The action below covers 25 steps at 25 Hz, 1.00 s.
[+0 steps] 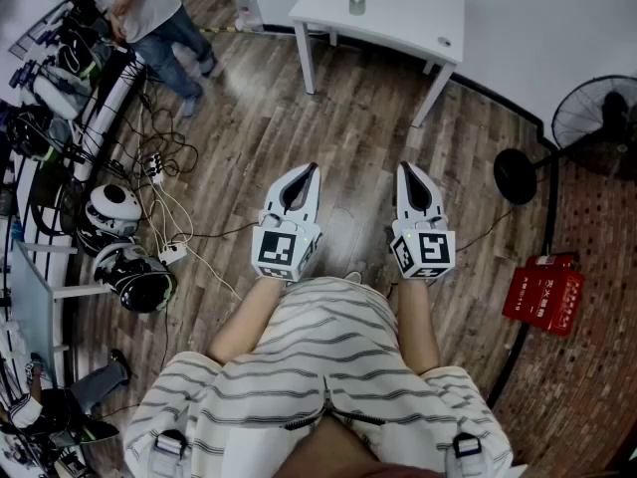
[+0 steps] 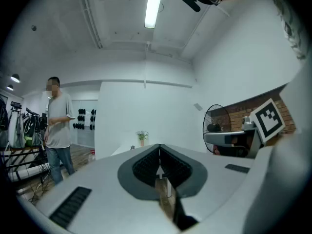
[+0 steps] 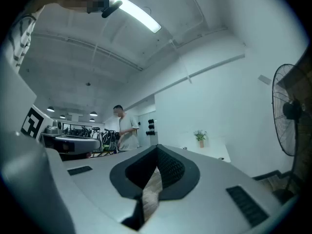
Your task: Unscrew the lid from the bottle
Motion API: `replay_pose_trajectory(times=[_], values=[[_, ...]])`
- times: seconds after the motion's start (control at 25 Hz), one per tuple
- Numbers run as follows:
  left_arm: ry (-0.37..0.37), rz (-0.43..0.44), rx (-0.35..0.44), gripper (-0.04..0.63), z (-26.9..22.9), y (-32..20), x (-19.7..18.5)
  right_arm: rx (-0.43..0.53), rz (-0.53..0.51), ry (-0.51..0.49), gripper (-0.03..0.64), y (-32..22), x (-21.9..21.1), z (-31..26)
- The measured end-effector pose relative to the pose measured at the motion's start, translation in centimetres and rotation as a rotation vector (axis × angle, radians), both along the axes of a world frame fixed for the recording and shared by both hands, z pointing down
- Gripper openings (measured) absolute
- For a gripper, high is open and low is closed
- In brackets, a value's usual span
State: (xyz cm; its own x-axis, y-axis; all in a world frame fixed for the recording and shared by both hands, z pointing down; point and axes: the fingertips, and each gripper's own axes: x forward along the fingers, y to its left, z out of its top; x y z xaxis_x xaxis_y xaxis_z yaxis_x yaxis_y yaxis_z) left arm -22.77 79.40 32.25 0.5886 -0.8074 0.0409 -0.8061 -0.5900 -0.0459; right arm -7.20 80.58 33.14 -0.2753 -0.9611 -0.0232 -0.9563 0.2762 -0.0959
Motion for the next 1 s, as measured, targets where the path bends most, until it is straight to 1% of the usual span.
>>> replay_pose_trajectory(times=[0.36,0.52,0.64,0.84,1.0], values=[[0.002,-0.042,0.009,0.000,0.9,-0.2,4.2,0.019,-0.040,-0.013,0.009,-0.4,3.6,0.1],[-0.030,-0.031,-0.016,0.001,2.4,-0.1,5.2,-0.005,-0.039,-0.032,0.009,-1.2,4.1,1.2],[-0.035,-0.026,-0.042,0.000,3.2,-1.0,5.8,-0.029,-0.034,-0.042,0.009,-2.2,4.3,2.1],[-0.026,-0.019,-0.056,0.000,4.4,-5.1,6.7,-0.050,-0.028,-0.029,0.009,-6.1,4.7,3.0],[0.003,-0.012,-0.068,0.000,5.3,-11.7,7.6,-0.046,-0.036,0.008,0.009,-12.2,5.2,3.2]])
